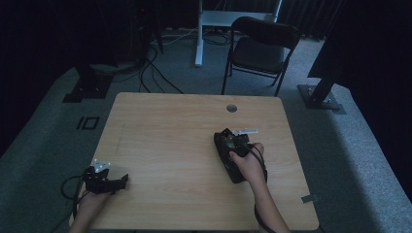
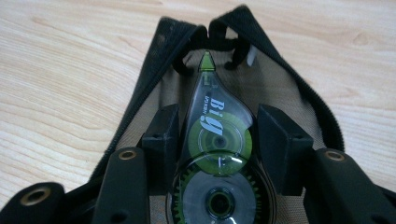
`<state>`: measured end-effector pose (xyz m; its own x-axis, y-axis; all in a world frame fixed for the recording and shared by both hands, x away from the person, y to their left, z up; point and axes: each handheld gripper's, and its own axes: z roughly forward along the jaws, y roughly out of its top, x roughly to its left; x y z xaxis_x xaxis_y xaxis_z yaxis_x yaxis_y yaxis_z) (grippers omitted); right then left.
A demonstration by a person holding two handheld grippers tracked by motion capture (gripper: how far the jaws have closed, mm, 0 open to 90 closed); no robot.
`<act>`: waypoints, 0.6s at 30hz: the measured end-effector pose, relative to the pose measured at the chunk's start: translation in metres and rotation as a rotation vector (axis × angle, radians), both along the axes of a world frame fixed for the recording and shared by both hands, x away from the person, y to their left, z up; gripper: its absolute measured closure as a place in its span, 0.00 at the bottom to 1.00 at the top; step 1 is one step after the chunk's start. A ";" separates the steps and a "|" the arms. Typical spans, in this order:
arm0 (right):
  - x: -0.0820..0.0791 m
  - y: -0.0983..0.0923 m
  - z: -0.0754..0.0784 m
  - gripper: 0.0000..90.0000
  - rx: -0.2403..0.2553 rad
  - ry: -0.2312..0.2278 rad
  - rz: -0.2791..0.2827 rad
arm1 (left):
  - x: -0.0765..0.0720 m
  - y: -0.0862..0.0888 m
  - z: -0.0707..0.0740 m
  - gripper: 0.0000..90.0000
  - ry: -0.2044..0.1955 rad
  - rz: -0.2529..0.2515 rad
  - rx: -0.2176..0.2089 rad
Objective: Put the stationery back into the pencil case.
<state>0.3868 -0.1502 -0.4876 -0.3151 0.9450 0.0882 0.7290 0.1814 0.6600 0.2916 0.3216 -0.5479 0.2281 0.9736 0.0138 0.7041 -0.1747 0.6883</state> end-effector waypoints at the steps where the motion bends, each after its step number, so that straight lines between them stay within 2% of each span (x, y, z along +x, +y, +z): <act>1: 0.000 0.000 -0.001 0.56 0.005 0.003 -0.002 | 0.000 0.000 0.000 0.00 0.000 0.000 0.000; 18: 0.007 0.004 -0.007 0.56 -0.015 0.057 -0.020 | 0.000 0.000 0.000 0.00 0.000 0.000 0.000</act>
<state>0.3934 -0.1458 -0.4948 -0.2914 0.9522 0.0915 0.7688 0.1762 0.6148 0.2916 0.3215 -0.5479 0.2279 0.9736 0.0137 0.7041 -0.1745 0.6883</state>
